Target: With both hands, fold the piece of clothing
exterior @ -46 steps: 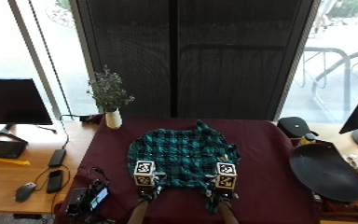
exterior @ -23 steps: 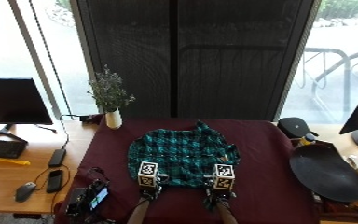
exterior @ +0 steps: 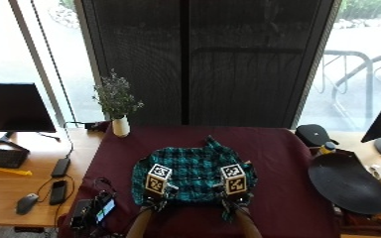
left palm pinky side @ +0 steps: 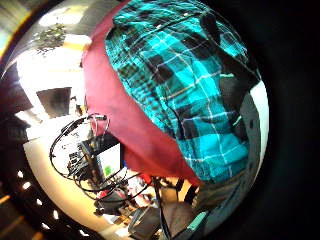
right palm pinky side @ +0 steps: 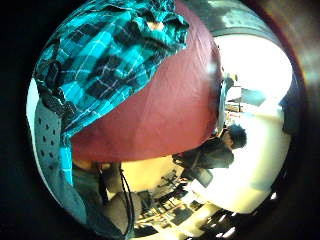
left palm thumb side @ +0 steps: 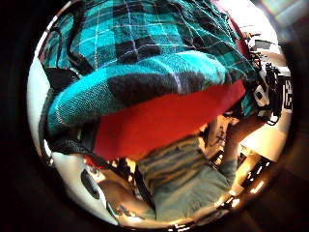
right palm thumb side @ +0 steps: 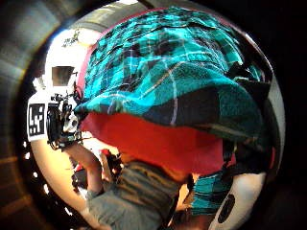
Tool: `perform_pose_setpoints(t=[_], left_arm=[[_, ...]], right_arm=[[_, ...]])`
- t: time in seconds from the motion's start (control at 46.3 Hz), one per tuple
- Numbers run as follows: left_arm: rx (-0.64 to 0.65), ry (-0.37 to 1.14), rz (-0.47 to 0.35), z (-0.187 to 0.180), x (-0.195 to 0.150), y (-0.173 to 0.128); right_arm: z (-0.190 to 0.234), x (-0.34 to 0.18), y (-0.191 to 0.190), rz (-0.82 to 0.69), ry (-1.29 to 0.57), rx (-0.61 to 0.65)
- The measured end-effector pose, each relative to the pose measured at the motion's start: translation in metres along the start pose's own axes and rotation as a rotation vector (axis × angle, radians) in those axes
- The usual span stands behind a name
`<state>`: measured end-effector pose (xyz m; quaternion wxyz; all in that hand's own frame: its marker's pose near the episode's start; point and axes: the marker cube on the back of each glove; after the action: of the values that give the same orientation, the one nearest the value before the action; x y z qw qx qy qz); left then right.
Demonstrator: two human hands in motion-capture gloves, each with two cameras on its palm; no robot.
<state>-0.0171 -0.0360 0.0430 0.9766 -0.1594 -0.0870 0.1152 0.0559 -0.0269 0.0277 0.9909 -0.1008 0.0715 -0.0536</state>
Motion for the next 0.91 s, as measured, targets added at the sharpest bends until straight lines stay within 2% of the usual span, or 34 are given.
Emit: perform_pose_setpoints(t=[0.065,0.108,0.194,0.324,0.432,0.518,0.648,0.756,0.907], left_arm=[[-0.050,0.001,-0.015,-0.022,-0.008,0.007],[-0.034,-0.002,-0.033,-0.034,-0.017,-0.002],[0.067,0.007,-0.092,-0.065,-0.036,-0.032],[0.250,-0.003,-0.253,-0.114,-0.062,-0.095],[0.296,-0.038,-0.384,-0.134,-0.077,-0.134],[0.370,-0.058,-0.456,-0.137,-0.087,-0.161],[0.298,0.008,-0.453,-0.105,-0.089,-0.192],[0.261,-0.011,-0.468,-0.084,-0.092,-0.210],[0.260,-0.018,-0.481,-0.074,-0.098,-0.221]], right_arm=[[-0.031,0.006,-0.004,-0.017,-0.017,0.006],[-0.054,0.011,-0.014,0.003,-0.034,0.054],[-0.097,0.020,-0.049,0.100,-0.050,0.176],[-0.143,0.023,-0.126,0.229,-0.002,0.294],[-0.174,0.013,-0.172,0.237,0.023,0.373],[-0.169,0.015,-0.220,0.259,0.039,0.378],[-0.148,0.019,-0.269,0.269,0.095,0.331],[-0.122,0.019,-0.288,0.304,0.132,0.203],[-0.118,0.025,-0.304,0.322,0.138,0.281]])
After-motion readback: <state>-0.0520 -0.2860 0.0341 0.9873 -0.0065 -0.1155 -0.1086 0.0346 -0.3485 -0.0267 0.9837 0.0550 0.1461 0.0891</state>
